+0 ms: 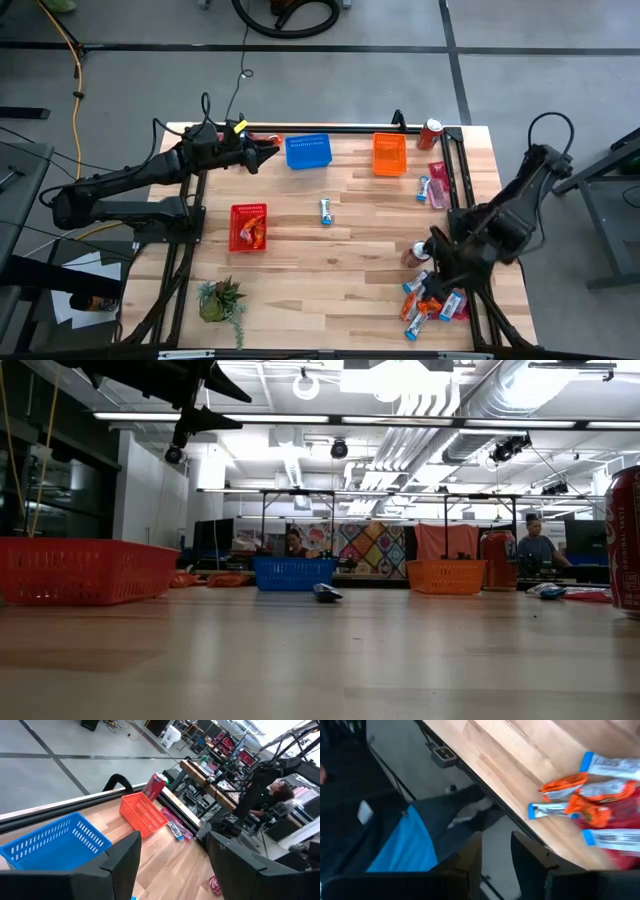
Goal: Sort candy
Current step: Put the orange candy pack into the red basket
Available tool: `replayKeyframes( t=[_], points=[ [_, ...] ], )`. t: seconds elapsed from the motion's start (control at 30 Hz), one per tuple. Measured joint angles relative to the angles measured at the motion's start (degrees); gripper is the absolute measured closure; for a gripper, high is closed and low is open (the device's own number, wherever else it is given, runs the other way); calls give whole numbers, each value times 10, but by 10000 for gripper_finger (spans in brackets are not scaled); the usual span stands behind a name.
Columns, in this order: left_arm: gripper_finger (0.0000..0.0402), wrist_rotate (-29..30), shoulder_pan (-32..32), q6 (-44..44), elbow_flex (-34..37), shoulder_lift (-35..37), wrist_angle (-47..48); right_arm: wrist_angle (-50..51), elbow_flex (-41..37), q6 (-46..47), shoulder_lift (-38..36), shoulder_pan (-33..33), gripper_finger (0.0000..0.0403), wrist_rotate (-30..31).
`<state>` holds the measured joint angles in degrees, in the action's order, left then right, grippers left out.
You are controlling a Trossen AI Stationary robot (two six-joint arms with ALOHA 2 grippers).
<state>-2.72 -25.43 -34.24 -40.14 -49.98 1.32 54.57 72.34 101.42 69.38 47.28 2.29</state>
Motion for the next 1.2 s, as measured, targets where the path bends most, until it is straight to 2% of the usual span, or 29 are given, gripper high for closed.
replayKeyframes(
  t=[0.1,0.2,0.37,0.47,0.6,0.73,0.83,1.03,1.2],
  points=[
    [187,3,0,5,0,0,-1,-38,0,48,32,23,305,33],
    [187,3,-1,19,0,0,0,-87,0,79,67,34,305,30],
    [187,-33,0,15,0,0,5,-164,0,114,129,39,305,-19],
    [187,-52,0,15,0,0,5,-164,0,147,165,39,305,-45],
    [188,-52,0,15,0,0,5,-111,0,181,202,39,305,-81],
    [188,-52,0,15,0,0,5,-37,-1,184,210,43,296,-101],
    [188,-53,0,15,0,0,5,17,-1,199,209,51,269,-95],
    [188,-53,0,15,0,0,4,110,-1,197,218,69,185,-84],
    [188,-38,0,13,0,0,-13,150,-1,178,233,68,150,-32]
  ],
)
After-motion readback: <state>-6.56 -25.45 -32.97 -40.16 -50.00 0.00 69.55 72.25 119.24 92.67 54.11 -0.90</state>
